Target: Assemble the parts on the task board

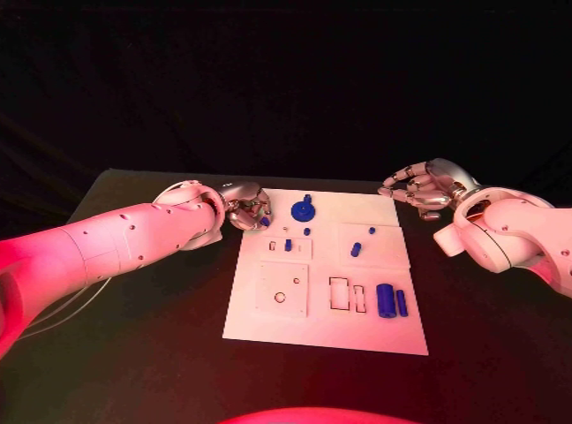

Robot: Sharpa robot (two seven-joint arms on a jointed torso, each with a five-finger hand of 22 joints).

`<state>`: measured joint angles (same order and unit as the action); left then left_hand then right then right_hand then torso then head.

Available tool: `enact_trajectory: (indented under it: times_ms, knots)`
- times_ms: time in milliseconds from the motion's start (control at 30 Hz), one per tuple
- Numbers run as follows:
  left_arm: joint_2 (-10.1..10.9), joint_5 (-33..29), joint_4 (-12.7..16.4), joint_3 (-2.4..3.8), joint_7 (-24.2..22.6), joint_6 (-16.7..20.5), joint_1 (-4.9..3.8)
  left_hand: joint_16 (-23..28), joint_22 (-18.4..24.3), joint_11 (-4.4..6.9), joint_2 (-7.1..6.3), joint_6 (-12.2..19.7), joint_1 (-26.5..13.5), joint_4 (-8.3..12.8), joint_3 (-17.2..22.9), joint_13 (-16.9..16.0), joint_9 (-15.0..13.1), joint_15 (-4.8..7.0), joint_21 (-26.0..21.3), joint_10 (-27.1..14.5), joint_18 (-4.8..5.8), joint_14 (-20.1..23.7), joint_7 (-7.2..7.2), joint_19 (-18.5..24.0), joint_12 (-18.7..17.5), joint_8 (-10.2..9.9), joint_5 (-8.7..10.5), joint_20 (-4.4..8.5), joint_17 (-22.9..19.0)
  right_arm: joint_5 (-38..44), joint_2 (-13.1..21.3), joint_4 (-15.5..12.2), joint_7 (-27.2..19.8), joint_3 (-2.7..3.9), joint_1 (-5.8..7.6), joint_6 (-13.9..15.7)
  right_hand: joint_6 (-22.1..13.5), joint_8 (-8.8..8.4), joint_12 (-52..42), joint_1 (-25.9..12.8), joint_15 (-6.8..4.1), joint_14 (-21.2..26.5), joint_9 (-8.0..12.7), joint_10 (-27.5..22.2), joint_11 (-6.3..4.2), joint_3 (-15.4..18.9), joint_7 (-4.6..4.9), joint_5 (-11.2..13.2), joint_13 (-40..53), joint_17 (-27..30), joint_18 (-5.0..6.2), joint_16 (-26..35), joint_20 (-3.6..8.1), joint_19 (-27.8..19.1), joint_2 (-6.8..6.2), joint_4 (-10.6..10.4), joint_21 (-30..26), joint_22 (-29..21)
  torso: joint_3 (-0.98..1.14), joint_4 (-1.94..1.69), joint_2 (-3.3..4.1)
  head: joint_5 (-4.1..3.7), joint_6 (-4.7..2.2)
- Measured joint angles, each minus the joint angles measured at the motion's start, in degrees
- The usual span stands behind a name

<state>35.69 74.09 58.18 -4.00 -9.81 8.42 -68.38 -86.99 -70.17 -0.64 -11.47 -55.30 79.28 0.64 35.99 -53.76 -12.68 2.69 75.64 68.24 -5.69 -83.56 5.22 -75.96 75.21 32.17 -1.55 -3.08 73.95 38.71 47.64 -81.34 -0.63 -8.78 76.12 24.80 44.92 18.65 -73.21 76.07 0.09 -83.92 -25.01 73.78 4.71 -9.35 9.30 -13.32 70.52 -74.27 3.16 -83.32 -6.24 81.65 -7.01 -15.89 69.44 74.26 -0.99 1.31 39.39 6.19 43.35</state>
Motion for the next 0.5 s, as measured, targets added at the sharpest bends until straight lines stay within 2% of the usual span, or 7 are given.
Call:
enact_trajectory:
  times_ms: [100, 267, 300, 333, 500]
  knots:
    - [-0.05, -0.16, -0.15, 0.0, 0.25, -0.5, 0.0, 0.0, 0.01, 0.0, 0.57, 0.01, -0.58, 0.0, 0.0, 0.01, 0.03, 0.0, -0.03, -0.01, 0.0, 0.0, 0.01, 0.0, 0.0, 0.0, 0.0, 0.0, 0.0, 0.0, -0.01, 0.01, 0.0, 0.0, 0.0, 0.01, 0.0, 0.0, 0.0, 0.0, 0.0, 0.0, 0.0, 0.0, 0.0, 0.0, 0.0, 0.0, 0.0, 0.0, 0.0, 0.0, 0.0, 0.0, 0.0, 0.0, 0.0, 0.0, 0.01, -0.03, 0.0, -0.03, 0.02]
    - [-0.14, -0.57, -0.3, 0.07, 0.71, -1.02, -0.05, 0.0, 0.01, 0.02, 0.6, 0.04, -0.61, 0.0, 0.0, 0.07, 0.05, 0.0, -0.03, -0.04, 0.0, 0.0, 0.01, 0.0, 0.0, -0.01, 0.0, 0.0, 0.0, 0.0, -0.02, 0.01, 0.0, 0.0, 0.0, 0.02, 0.0, 0.0, 0.0, 0.0, 0.0, 0.0, 0.0, 0.0, 0.0, 0.0, 0.0, 0.0, 0.0, 0.0, 0.0, 0.0, 0.0, 0.0, 0.0, 0.0, 0.0, 0.0, 0.01, -0.03, 0.0, -0.04, 0.06]
    - [-0.14, -0.67, -0.32, 0.07, 0.77, -1.1, -0.06, 0.0, 0.01, 0.02, 0.6, 0.82, -0.62, 0.0, 0.0, 0.09, 0.05, 0.0, -0.03, -0.04, 0.0, 0.0, 0.04, 0.0, 0.0, -0.01, 0.0, 0.0, 0.0, 0.0, -0.02, 0.01, 0.0, 0.0, 0.0, 0.02, 0.0, 0.0, 0.0, 0.0, 0.0, 0.0, 0.0, 0.0, 0.0, 0.0, 0.0, 0.0, 0.0, 0.0, 0.0, 0.0, 0.0, 0.0, 0.0, 0.0, 0.0, 0.0, 0.01, -0.03, 0.0, -0.04, 0.07]
    - [-0.14, -0.76, -0.36, 0.07, 0.85, -1.19, -0.06, 0.0, 0.02, 0.02, 1.25, 1.36, -1.26, 0.01, 0.0, 0.16, 0.03, -0.01, -0.04, -0.05, 0.0, 0.0, 0.09, 0.0, -0.01, -0.01, 0.0, 0.0, 0.0, 0.0, -0.02, 0.01, 0.0, 0.01, -0.01, 0.02, 0.0, 0.0, 0.0, 0.0, 0.0, 0.0, 0.0, 0.0, 0.0, 0.0, 0.0, 0.0, 0.0, 0.0, 0.0, 0.0, 0.0, 0.0, 0.0, 0.0, 0.0, 0.0, 0.01, -0.03, 0.0, -0.03, 0.07]
    - [-0.14, -1.33, -0.54, 0.05, 0.99, -1.49, -0.05, 0.0, 0.02, 0.02, 1.27, 1.38, -1.28, 0.5, 0.49, 0.47, 0.05, -0.01, -0.04, -0.06, 0.0, 0.0, 0.1, 0.0, -0.01, -0.02, 0.0, -0.01, 0.0, 0.0, -0.03, 0.03, -0.01, 0.01, -0.01, 0.03, 0.0, 0.0, 0.0, 0.0, 0.0, 0.0, 0.0, 0.0, 0.0, 0.0, 0.0, 0.0, 0.0, 0.0, 0.0, 0.0, 0.0, 0.0, 0.0, 0.0, 0.0, 0.0, 0.01, -0.03, 0.0, 0.01, 0.08]
